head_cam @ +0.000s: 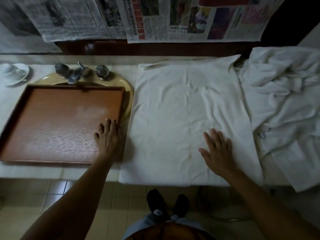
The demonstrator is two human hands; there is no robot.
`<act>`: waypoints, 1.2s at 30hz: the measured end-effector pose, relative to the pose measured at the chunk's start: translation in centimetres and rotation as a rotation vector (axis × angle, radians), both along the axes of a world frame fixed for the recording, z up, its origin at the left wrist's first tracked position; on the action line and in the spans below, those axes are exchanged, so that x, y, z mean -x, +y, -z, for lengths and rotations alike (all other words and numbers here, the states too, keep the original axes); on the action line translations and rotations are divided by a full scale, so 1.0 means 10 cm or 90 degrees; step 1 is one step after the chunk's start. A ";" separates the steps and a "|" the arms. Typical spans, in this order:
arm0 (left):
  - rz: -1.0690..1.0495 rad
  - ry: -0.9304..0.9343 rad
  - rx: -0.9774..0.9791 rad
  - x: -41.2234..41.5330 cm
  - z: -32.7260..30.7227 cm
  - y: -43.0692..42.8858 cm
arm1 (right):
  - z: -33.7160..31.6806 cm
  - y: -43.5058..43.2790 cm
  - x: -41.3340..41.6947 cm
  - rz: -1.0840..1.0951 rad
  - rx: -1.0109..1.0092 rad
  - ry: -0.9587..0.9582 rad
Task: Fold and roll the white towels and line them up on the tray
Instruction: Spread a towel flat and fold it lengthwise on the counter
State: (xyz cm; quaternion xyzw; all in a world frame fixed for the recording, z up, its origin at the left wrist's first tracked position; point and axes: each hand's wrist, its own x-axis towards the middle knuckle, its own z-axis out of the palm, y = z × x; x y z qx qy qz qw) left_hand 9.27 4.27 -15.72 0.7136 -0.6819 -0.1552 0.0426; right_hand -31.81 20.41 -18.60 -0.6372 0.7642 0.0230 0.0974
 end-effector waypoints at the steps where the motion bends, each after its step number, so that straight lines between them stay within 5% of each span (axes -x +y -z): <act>1: 0.005 0.000 0.001 -0.02 0.01 -0.03 | -0.01 -0.01 0.01 0.002 -0.006 -0.005; 6: 0.011 0.015 0.043 0.06 -0.07 0.06 | -0.09 -0.02 -0.04 0.049 -0.008 -0.026; 9: 0.140 0.042 0.093 0.38 -0.10 0.35 | -0.16 0.01 -0.19 0.102 0.010 -0.040; 14: 0.322 0.028 -0.015 0.53 0.29 0.70 | -0.13 0.05 -0.29 0.120 -0.030 -0.070; 26: 0.248 0.023 -0.002 0.65 0.09 0.81 | -0.38 -0.08 0.03 0.085 0.029 -0.082; 36: 0.148 0.245 0.073 2.35 -0.41 0.42 | -1.17 -1.68 1.15 0.058 0.268 -0.161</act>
